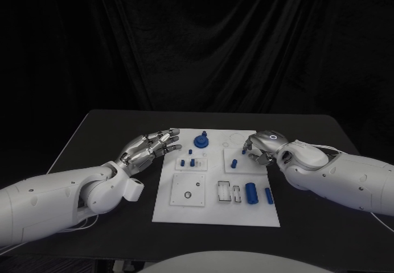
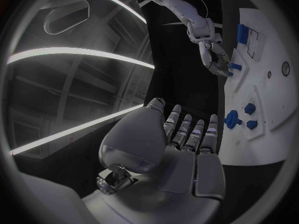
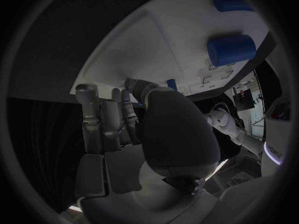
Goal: Assemble the parts on the task board
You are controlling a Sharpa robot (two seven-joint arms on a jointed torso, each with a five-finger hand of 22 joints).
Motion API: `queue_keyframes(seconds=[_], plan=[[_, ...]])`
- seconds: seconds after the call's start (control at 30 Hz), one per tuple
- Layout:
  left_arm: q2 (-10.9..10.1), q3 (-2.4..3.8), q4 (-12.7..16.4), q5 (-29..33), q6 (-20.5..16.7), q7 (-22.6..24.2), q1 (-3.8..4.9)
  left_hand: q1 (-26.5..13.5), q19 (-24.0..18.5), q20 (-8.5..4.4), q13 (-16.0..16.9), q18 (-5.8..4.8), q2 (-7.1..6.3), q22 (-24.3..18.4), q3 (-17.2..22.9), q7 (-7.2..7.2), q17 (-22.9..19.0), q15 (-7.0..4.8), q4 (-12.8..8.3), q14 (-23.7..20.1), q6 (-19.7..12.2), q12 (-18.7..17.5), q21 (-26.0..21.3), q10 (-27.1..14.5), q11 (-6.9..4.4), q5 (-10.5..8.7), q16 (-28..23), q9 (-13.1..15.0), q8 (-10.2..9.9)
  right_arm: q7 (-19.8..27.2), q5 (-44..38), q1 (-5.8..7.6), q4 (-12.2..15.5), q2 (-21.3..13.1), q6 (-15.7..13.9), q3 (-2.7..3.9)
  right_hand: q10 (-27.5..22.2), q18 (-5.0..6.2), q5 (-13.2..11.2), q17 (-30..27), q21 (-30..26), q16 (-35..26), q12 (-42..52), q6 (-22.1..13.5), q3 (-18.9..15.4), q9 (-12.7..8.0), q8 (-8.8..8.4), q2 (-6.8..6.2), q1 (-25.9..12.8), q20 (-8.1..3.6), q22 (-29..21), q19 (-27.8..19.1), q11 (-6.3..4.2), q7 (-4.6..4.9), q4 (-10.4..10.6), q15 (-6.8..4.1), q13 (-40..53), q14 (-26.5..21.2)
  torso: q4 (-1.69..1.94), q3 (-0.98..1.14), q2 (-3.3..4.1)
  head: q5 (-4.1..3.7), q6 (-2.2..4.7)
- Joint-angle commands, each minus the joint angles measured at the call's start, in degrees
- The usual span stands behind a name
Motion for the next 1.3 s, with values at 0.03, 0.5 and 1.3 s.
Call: queue_keyframes(seconds=[0.03, 0.5, 1.3], plan=[[0.2, 0.05, 0.1, 0.4, 1.4, 8.6, -0.14, 0.7, 0.5, 0.03, 0.0, -0.78, 0.04, -0.1, 0.1, -0.05, 0.1, 0.4, -0.4, 0.3, -0.4, -0.1, 0.3, -0.2, 0.24, 0.45, 0.3, -0.1, -0.2, 0.8, -0.5, -0.21, -0.2, 0.2, -0.7, 0.07, 0.8, 0.24, -0.5, 0.2, 0.5, 0.4, 0.4, 0.5, -0.3, 0.2, 0.33, 0.75, -0.2, 0.1, 4.7, 0.6, -0.06, -0.15, -0.3, -0.09, -0.1, 0.3, 0.18, -0.04, 0.02, -0.17, 0.0], [0.4, 0.05, -0.7, 0.4, 1.7, 7.8, -0.35, 1.4, 0.7, 0.02, -0.1, -1.34, 0.07, -0.6, 0.6, 0.75, 0.1, 0.81, -1.2, 0.3, 0.0, -0.4, 0.2, -0.5, -0.04, 1.03, 0.4, -0.1, -0.1, 2.5, 2.0, -0.3, -1.8, 1.8, -2.3, 0.19, 2.2, -0.01, -0.7, 0.7, 1.6, 1.2, 0.8, 0.6, -2.1, 0.7, 0.47, 1.33, -1.8, 0.08, 4.9, 1.6, -0.25, 0.25, 0.8, -0.15, -0.7, 1.1, 0.14, 0.01, 0.01, -0.14, -0.09], [1.0, 0.05, -1.6, 0.4, 2.4, 6.7, -0.61, 3.0, 1.2, 0.04, -0.1, -2.17, 0.15, -1.4, 2.9, 2.55, 0.1, 1.33, -3.5, 0.2, 1.8, -0.6, 0.1, -1.0, -0.76, 1.67, 0.4, 0.2, 0.4, 2.5, 2.3, -0.39, -3.8, 3.2, -1.4, 0.3, 7.2, -0.19, 3.3, 0.8, 2.7, 1.5, -0.7, 4.4, -3.9, 4.2, 4.02, 3.49, 0.8, -0.64, 5.3, 2.7, -1.12, 0.01, -1.4, -0.93, -3.3, 1.5, 0.15, 0.05, 0.02, -0.05, -0.21]])
